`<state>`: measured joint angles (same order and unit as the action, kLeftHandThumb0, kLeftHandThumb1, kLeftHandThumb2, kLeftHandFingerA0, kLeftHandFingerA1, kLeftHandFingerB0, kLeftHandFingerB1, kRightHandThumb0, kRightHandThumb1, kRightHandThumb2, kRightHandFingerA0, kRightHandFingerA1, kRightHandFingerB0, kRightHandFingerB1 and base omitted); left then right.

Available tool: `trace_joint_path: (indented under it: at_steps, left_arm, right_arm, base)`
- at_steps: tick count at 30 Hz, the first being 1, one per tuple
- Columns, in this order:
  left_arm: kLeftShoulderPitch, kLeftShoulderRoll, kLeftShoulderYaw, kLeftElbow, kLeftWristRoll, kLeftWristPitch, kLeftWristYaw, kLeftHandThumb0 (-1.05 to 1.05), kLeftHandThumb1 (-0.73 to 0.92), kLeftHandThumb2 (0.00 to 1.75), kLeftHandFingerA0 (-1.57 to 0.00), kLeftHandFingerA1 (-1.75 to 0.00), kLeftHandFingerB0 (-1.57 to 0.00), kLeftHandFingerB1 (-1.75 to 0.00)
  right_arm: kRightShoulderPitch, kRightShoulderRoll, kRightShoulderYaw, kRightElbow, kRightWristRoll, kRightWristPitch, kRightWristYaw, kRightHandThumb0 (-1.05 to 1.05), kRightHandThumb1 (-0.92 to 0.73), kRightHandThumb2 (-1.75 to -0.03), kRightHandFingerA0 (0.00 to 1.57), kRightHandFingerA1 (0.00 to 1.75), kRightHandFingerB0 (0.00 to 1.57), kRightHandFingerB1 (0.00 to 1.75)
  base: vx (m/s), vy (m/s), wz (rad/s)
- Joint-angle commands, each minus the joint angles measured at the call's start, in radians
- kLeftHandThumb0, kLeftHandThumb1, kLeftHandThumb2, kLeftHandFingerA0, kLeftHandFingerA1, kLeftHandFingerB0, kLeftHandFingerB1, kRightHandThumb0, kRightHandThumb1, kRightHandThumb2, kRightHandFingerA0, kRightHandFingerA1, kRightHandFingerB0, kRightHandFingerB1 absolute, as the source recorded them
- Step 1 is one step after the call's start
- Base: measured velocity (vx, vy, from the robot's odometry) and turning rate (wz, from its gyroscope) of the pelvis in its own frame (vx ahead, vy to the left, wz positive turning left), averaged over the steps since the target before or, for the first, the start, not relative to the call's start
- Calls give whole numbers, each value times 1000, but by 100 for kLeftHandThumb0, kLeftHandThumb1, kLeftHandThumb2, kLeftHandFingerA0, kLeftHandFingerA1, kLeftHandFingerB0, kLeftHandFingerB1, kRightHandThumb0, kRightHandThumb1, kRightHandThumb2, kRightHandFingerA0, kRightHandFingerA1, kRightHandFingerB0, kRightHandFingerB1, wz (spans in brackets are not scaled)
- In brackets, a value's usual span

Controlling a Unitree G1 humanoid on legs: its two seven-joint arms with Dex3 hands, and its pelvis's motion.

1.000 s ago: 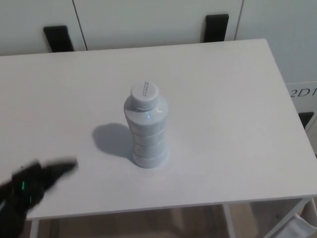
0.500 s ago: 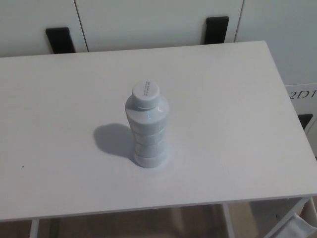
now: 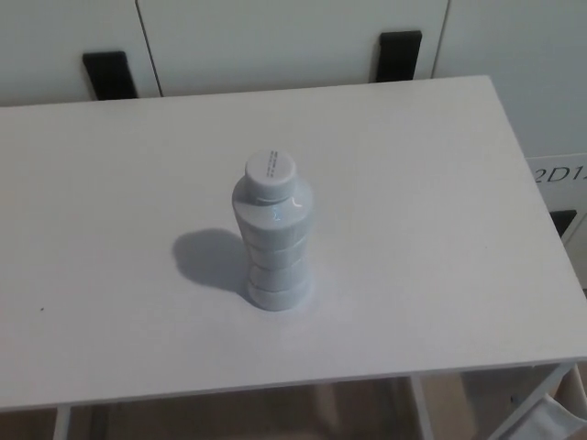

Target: The robot picks up a bottle from a person using its left hand and walk towards the table in frontand put the bottle on the table.

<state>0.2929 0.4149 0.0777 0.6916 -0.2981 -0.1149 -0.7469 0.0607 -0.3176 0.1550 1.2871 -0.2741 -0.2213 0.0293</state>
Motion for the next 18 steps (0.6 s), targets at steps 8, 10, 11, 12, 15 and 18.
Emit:
trace_joint_path:
  at_steps: [8,10,11,12,15,18]
  left_arm:
    - [-298,10,-254,570,367,60,516,-69,83,67,-35,-58,-32,-55]
    - [-316,30,-278,582,369,73,473,-36,55,114,-20,-58,-18,-57]
    - [-322,33,-289,589,371,76,467,-37,56,114,-20,-58,-17,-57]
    - [-326,33,-297,596,371,76,465,-37,56,114,-20,-58,-17,-57]
    - [-326,31,-309,613,362,61,471,-68,81,64,-33,-59,-30,-55]
    - [-333,29,-315,629,360,52,462,-67,82,64,-32,-59,-28,-55]
  right_arm:
    - [-56,7,-18,5,14,32,4,-32,-71,-61,64,47,53,41]
    - [-57,9,-7,-7,5,27,10,-33,-72,-61,62,47,53,41]
    - [-54,10,-6,-6,3,26,9,-33,-73,-62,64,47,53,41]
    - [-52,8,-2,-4,-1,26,8,-33,-73,-62,64,47,53,41]
    - [-43,5,12,4,-15,23,-1,-31,-73,-62,65,46,53,40]
    - [-40,6,10,12,-10,23,5,-32,-71,-61,63,45,50,39]
  base:
    - [0,0,0]
    - [0,0,0]
    - [0,0,0]
    - [0,0,0]
    - [0,0,0]
    - [0,0,0]
